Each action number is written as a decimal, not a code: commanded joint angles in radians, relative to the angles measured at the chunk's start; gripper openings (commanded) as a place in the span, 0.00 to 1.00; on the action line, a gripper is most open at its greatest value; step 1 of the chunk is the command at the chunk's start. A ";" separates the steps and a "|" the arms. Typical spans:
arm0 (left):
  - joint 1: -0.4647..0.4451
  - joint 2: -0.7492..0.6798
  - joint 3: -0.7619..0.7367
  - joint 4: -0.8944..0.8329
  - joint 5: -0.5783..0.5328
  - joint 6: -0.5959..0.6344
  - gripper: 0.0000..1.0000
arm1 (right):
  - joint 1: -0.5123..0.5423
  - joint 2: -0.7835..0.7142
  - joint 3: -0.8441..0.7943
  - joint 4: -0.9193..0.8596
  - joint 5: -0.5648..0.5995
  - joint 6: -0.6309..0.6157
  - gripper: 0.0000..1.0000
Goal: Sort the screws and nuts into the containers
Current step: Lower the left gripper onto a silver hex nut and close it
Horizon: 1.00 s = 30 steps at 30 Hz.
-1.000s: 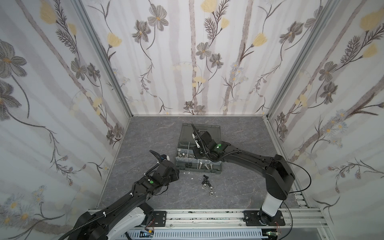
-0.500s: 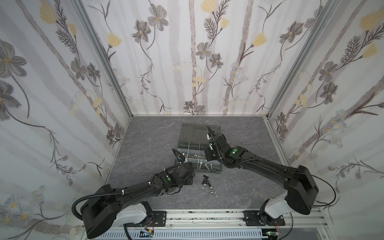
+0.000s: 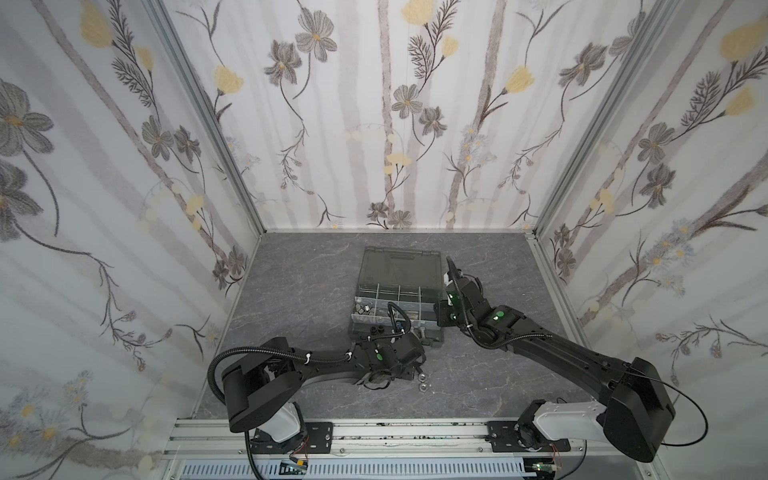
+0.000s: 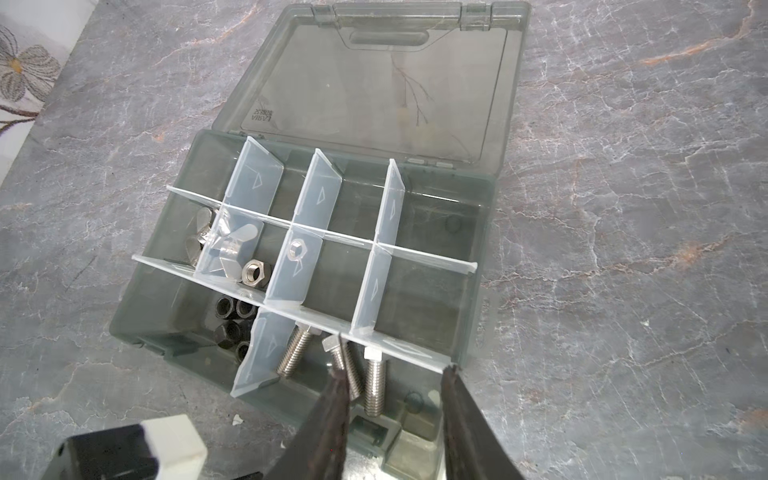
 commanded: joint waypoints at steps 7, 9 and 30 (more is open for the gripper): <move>-0.028 0.049 0.024 0.013 0.008 -0.028 0.42 | -0.029 -0.038 -0.053 0.066 -0.012 0.015 0.38; -0.031 0.051 0.024 0.012 0.007 -0.033 0.42 | -0.032 -0.038 -0.056 0.071 -0.016 0.014 0.38; -0.068 0.096 0.036 -0.088 -0.072 -0.074 0.42 | -0.043 -0.038 -0.080 0.095 -0.041 0.011 0.38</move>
